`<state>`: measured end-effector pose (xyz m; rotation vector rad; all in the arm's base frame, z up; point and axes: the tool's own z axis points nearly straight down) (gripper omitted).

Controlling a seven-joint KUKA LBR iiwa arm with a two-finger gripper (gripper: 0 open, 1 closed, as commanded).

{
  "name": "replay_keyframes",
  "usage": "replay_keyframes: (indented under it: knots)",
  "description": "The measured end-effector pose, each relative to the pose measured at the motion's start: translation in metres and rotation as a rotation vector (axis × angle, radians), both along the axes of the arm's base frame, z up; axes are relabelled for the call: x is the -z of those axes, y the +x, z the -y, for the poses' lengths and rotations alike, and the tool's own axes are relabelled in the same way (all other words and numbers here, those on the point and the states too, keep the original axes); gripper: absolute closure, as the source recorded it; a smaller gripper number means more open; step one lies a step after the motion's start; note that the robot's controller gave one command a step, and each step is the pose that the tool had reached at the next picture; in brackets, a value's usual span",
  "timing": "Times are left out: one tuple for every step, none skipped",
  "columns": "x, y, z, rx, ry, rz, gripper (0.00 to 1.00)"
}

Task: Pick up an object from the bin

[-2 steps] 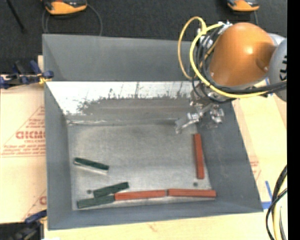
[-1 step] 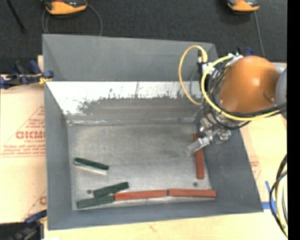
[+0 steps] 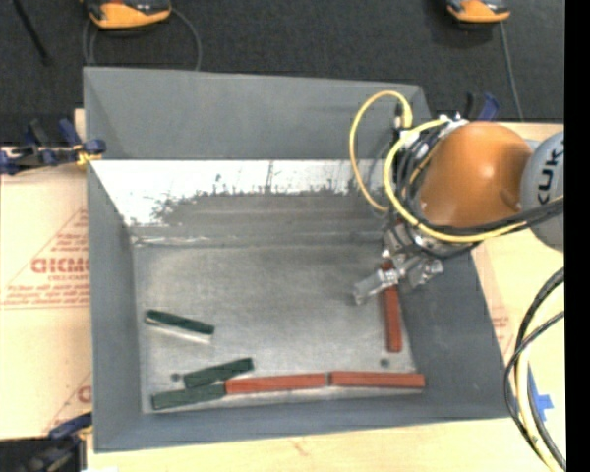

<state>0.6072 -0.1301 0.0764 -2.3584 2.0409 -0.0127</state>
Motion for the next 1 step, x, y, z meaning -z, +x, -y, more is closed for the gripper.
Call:
replay_keyframes:
  knots:
    - [-0.0001,-0.0007,0.0009,0.003,-0.001,-0.003,1.0]
